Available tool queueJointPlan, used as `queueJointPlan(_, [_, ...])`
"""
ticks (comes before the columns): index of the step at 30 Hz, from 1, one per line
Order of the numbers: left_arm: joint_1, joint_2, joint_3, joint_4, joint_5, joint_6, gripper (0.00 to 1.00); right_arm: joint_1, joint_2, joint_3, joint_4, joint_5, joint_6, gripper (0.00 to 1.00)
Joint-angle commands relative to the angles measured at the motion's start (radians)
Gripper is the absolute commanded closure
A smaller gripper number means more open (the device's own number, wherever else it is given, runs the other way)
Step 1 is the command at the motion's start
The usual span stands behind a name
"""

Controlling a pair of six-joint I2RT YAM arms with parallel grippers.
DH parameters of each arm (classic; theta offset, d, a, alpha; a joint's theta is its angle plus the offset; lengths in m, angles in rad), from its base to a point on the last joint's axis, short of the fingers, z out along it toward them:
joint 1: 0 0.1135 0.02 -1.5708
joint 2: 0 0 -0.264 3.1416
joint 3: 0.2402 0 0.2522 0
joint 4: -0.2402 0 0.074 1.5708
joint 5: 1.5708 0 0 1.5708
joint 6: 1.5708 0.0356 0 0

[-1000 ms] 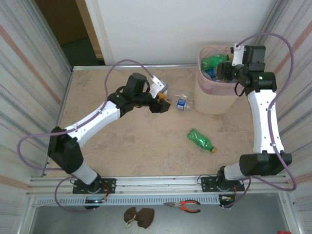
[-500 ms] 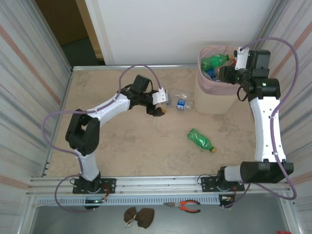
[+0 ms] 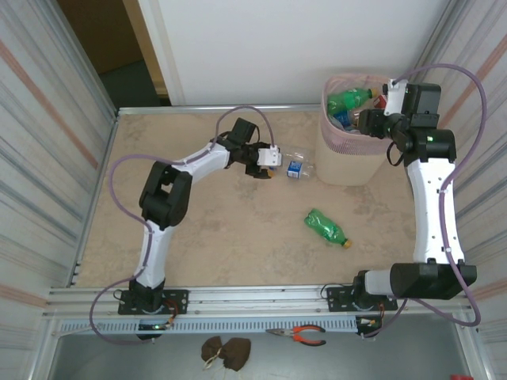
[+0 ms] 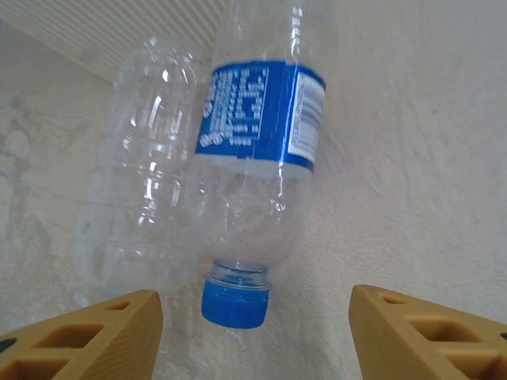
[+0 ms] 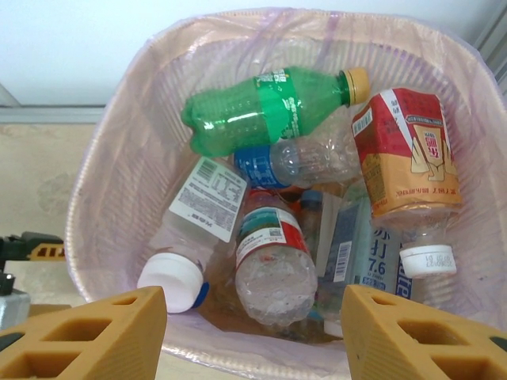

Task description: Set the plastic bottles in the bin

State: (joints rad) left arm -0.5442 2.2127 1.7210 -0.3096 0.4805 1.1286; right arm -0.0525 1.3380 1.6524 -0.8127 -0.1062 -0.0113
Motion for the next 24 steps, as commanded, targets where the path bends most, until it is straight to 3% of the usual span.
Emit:
queueJointPlan(1, [0.013, 0.046, 0.052, 0.003, -0.007, 0.027, 0.37, -0.010, -0.024, -0.013, 0.015, -0.003, -0.017, 0.41])
queueJointPlan(24, [0.019, 0.166, 0.130, -0.034, -0.023, 0.022, 0.52, -0.015, -0.017, -0.041, 0.035, -0.014, -0.025, 0.41])
